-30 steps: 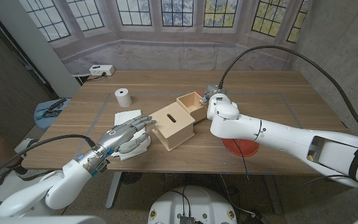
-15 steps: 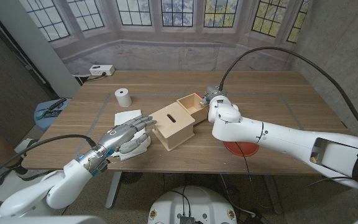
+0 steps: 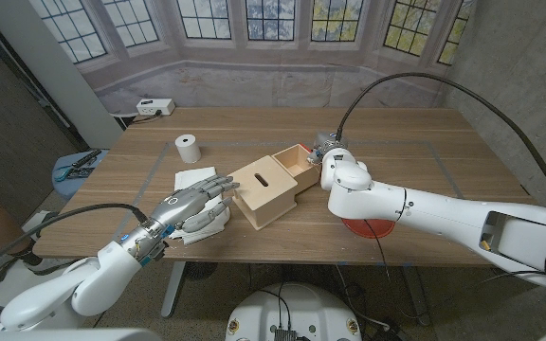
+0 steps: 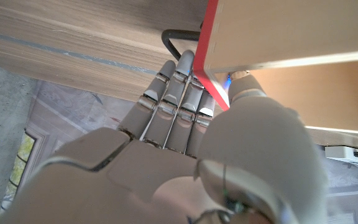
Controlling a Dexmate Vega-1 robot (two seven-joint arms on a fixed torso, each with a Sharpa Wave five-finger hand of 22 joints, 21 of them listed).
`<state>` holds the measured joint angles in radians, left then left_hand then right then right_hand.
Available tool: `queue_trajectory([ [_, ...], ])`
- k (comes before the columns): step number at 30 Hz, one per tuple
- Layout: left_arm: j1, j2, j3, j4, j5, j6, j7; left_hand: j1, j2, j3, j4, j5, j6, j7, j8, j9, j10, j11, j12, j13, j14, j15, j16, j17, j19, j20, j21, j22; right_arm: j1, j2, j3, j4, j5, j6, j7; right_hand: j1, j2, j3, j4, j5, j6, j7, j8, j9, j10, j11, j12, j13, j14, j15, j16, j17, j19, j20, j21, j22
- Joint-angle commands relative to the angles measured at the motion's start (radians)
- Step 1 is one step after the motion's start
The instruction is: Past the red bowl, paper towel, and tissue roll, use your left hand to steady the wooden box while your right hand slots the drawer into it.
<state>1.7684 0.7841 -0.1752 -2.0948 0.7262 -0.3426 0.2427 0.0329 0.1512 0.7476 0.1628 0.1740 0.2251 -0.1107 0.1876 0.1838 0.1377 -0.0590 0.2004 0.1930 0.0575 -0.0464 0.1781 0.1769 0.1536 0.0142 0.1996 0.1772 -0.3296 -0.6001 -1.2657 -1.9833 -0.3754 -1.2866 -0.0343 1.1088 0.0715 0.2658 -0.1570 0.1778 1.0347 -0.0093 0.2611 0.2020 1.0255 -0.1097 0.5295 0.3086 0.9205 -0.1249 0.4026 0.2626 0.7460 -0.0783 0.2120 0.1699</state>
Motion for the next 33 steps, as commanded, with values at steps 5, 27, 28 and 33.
queue_trajectory([
  [5,-0.009,0.005,0.009,0.001,0.001,-0.001,0.008,-0.001,0.000,0.006,0.000,-0.002,0.009,-0.002,0.003,0.004,0.008,-0.002,0.010,0.002,0.009,0.002,0.008,0.002,0.004,-0.005,0.002,0.002,-0.013,-0.019,-0.016,-0.027,-0.021,-0.010,-0.021,0.040,0.033,-0.006,0.000,0.003,0.070,-0.065,0.006,0.006,0.017,-0.010,0.000,0.004,0.012,-0.102,-0.003,0.002,0.012,-0.019,-0.004,0.005],
  [27,-0.025,0.016,0.026,0.028,-0.001,-0.021,0.040,-0.002,-0.001,0.006,0.001,-0.002,0.012,-0.001,0.003,0.004,0.009,-0.001,0.011,0.002,0.011,0.000,0.007,0.002,0.005,-0.006,0.002,0.002,-0.025,0.017,-0.023,-0.030,-0.032,-0.051,-0.031,0.039,0.034,-0.010,0.001,0.002,0.072,-0.064,0.002,0.006,0.018,-0.010,-0.002,0.005,0.014,-0.100,-0.006,0.003,0.013,-0.019,-0.004,0.005],
  [28,-0.029,0.017,0.027,0.032,-0.002,-0.024,0.043,-0.002,-0.001,0.006,0.001,-0.002,0.013,-0.001,0.004,0.004,0.009,-0.001,0.011,0.002,0.011,0.000,0.007,0.002,0.005,-0.006,0.002,0.002,-0.023,0.023,-0.026,-0.025,-0.032,-0.054,-0.030,0.039,0.034,-0.010,0.001,0.003,0.072,-0.064,0.002,0.006,0.018,-0.010,-0.002,0.005,0.013,-0.100,-0.006,0.002,0.013,-0.019,-0.004,0.005],
  [33,-0.033,0.022,0.030,0.040,-0.005,-0.028,0.049,-0.002,-0.001,0.006,0.001,-0.002,0.013,-0.001,0.004,0.004,0.010,-0.002,0.011,0.002,0.012,-0.002,0.007,0.002,0.005,-0.007,0.002,0.002,-0.020,0.035,-0.028,-0.017,-0.031,-0.057,-0.027,0.039,0.034,-0.011,0.001,0.002,0.072,-0.064,0.002,0.006,0.017,-0.011,-0.003,0.005,0.014,-0.101,-0.006,0.003,0.012,-0.019,-0.005,0.005],
])
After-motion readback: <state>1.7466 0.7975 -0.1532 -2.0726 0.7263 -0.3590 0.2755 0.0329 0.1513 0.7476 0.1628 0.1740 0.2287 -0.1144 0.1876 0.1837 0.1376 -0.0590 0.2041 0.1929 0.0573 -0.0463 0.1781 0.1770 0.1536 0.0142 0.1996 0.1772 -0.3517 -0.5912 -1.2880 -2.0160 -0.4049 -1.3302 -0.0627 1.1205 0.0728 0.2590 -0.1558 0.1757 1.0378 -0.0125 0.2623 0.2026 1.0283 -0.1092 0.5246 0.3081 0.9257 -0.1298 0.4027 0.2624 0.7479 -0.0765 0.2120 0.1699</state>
